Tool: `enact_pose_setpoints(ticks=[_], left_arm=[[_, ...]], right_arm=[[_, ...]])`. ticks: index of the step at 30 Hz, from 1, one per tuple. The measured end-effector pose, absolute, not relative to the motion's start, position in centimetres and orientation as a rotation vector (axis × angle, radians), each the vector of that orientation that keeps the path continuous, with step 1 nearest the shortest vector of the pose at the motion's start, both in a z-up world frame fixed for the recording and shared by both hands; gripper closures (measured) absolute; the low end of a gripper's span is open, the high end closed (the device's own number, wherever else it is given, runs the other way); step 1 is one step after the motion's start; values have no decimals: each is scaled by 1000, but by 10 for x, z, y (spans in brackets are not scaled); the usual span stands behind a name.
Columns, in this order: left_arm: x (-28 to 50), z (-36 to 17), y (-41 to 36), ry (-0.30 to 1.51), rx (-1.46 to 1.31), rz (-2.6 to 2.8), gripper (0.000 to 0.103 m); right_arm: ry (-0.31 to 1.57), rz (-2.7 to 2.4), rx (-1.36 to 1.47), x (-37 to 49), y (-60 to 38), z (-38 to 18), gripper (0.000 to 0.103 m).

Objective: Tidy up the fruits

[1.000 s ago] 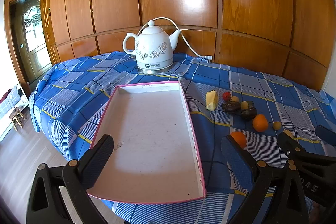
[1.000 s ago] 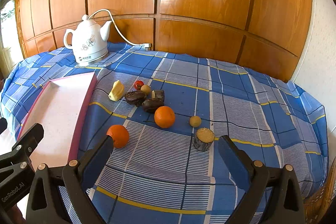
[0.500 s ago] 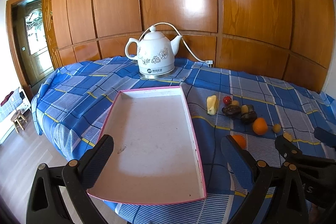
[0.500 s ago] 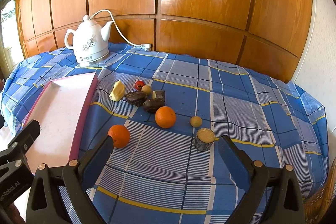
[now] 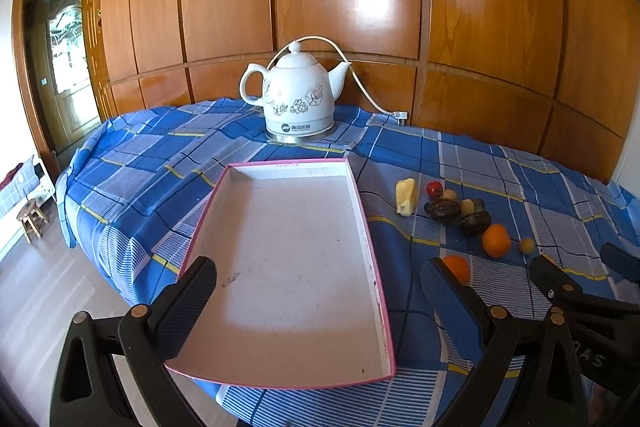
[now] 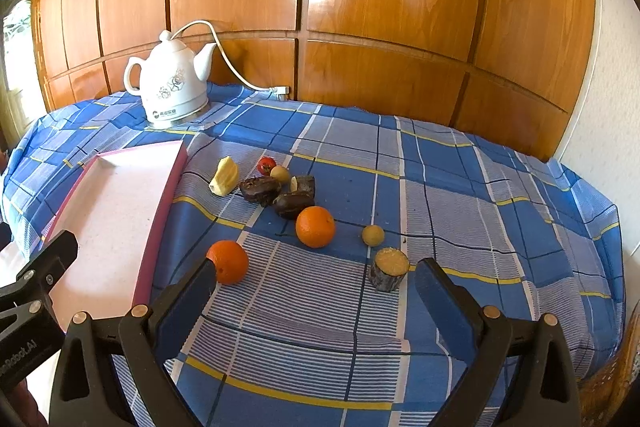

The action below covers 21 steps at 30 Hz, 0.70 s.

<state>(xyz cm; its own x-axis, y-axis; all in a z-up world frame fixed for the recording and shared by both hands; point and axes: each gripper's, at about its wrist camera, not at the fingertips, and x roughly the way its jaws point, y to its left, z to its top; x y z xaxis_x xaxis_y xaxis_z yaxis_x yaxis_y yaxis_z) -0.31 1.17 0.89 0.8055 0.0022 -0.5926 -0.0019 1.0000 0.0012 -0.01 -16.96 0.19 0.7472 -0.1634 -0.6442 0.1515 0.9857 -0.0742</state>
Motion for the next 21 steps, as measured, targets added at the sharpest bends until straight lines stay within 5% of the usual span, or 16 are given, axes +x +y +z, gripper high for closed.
enact_pose_setpoints(ticks=[21], left_arm=[[2, 3, 3, 669, 13, -36, 0]], right_arm=[[675, -176, -25, -1, -172, 6, 2]])
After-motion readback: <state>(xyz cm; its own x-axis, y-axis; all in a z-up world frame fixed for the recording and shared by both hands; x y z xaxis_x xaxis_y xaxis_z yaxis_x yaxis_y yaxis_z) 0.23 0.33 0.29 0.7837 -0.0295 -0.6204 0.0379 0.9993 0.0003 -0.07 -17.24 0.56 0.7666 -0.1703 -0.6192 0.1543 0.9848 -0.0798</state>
